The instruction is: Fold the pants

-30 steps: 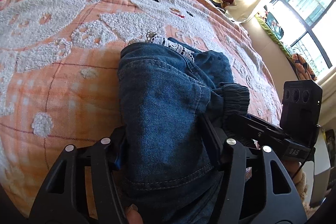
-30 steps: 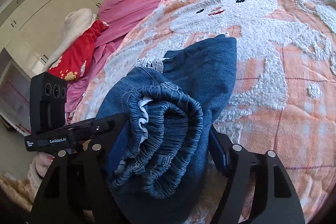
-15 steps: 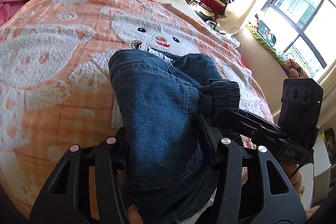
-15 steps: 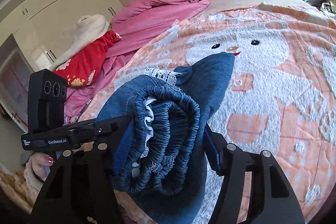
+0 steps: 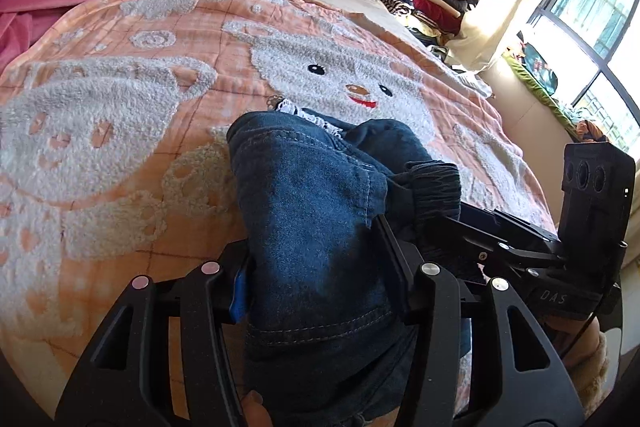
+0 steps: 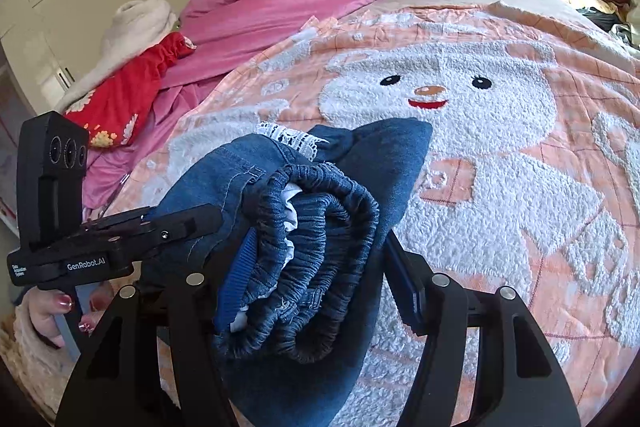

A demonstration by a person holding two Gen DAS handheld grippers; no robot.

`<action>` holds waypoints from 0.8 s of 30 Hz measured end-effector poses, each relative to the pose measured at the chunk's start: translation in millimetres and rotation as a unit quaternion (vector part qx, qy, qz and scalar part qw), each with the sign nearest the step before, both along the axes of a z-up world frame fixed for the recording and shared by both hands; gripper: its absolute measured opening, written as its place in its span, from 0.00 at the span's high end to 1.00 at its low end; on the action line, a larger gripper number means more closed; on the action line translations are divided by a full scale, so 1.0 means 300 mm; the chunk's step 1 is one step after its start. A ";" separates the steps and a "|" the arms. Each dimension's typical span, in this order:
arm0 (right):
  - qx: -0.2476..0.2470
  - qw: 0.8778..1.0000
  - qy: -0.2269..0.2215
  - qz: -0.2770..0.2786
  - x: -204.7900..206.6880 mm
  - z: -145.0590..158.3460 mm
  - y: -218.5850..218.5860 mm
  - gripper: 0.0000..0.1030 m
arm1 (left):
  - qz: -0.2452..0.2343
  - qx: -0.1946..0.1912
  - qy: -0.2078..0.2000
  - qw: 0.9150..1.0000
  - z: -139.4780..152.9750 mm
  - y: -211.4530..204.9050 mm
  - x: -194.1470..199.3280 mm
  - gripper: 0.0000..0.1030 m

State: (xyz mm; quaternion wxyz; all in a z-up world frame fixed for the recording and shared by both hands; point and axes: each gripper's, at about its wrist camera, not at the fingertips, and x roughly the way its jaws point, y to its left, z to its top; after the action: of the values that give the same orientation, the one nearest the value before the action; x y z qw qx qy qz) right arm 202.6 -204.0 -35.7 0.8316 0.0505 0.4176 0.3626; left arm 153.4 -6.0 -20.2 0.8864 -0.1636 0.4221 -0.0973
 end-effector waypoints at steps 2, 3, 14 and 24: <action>0.000 1.000 0.005 -0.005 0.000 -0.013 -0.005 0.39 | 0.004 0.002 0.004 1.000 -0.012 0.007 -0.007 0.56; 0.000 1.000 0.006 -0.007 0.001 -0.018 -0.008 0.39 | 0.004 0.007 0.007 1.000 -0.018 0.009 -0.009 0.55; -0.020 0.999 0.020 -0.043 -0.003 -0.039 -0.022 0.16 | 0.015 0.011 0.019 1.000 -0.041 0.027 -0.019 0.37; -0.017 0.998 -0.016 -0.059 -0.070 0.039 -0.062 0.09 | 0.018 0.012 0.001 1.000 0.020 0.027 -0.065 0.24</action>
State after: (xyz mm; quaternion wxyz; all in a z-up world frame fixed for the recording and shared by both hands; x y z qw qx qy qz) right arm 181.7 -222.6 -24.0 0.8588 0.0551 0.4071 0.3059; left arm 134.0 2.2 -14.2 0.8895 -0.1604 0.4212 -0.0757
